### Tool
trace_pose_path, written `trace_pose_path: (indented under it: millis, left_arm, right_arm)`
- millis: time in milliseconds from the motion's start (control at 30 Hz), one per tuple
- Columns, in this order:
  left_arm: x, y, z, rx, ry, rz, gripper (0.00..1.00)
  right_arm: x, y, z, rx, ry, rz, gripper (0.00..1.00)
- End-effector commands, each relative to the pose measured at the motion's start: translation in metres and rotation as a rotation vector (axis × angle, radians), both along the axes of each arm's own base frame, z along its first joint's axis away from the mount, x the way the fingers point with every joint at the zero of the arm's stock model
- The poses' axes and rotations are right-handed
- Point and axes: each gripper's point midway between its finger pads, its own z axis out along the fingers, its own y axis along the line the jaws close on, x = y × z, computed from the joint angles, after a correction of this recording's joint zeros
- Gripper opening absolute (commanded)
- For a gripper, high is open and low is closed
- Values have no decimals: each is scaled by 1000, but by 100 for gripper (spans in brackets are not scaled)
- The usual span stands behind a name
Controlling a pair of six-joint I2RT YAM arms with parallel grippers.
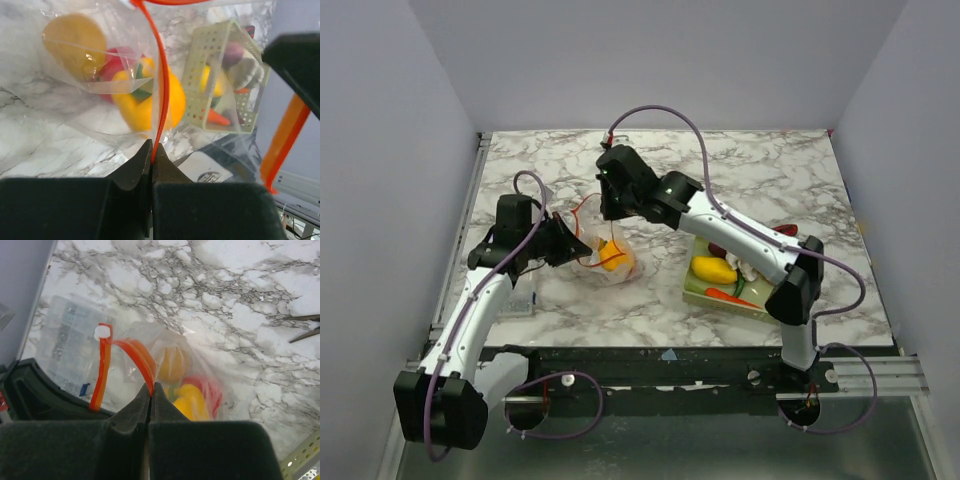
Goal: Place the food in the zip-top bag and seal the zipper
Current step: Adjust the zipper food storage bag at the center of the board.
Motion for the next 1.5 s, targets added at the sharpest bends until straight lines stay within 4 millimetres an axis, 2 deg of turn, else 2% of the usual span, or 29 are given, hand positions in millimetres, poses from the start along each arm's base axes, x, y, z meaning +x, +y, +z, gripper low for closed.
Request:
trace_pose_path:
  millis: [0,67,133,200,300,400,467,533,567,700,767,800,867,1033,1100,1133,1200,1333,1400,1467]
  left_arm:
    - [-14,-3,23,-31,-67,-60,0]
    - [-19,-6,42,-82,-139,-56,0]
    - [-23,-10,52,-136,-177,-51,0]
    - [-23,-10,48,-152,-176,-34,0]
    - [-13,-7,19,-119,-107,-15,0]
    - [-10,-10,-12,-86,37,-96,0]
    - [-12,-8,-16,-71,69,-119,0]
    - [-16,-6,-4,-74,10,-97,0]
    - [-18,-6,7,-85,-32,-83,0]
    - [-29,-2,59,-121,-207,-37,0]
    - [-29,0,71,-117,-248,-15,0]
    - [-27,1,71,-110,-247,-7,0]
    - [-19,3,60,-92,-216,8,0]
    - [-11,2,-1,-47,-16,-31,0]
    - [-12,5,-10,-23,2,-33,0]
    - [-12,6,-7,-18,-7,-33,0]
    - [-13,7,9,-15,-53,-32,0]
    - [-20,8,59,-34,-198,-21,0]
    - [-24,9,74,-33,-242,-11,0]
    - [-24,11,76,-29,-258,1,0]
  right_arm:
    - [14,-7,8,-101,-42,-42,0]
    - [9,-4,30,-53,-55,-25,0]
    - [0,4,48,12,-48,8,0]
    - [-6,15,52,58,-28,55,0]
    - [4,23,33,50,-34,46,0]
    - [26,23,-9,-6,-1,22,0]
    - [34,18,-23,-57,9,-8,0]
    - [38,9,-17,-89,-3,-46,0]
    - [37,6,-8,-86,-11,-52,0]
    - [14,11,46,41,-52,3,0]
    - [1,17,61,127,-53,61,0]
    - [-1,16,60,146,-56,65,0]
    - [3,9,45,117,-62,28,0]
    - [19,-14,-30,-67,-6,-72,0]
    - [19,-19,-47,-116,12,-86,0]
    - [19,-19,-49,-128,18,-87,0]
    - [18,-17,-38,-115,21,-78,0]
    - [2,-4,12,32,8,0,0]
    - [-9,2,31,116,14,47,0]
    - [-17,3,35,166,17,70,1]
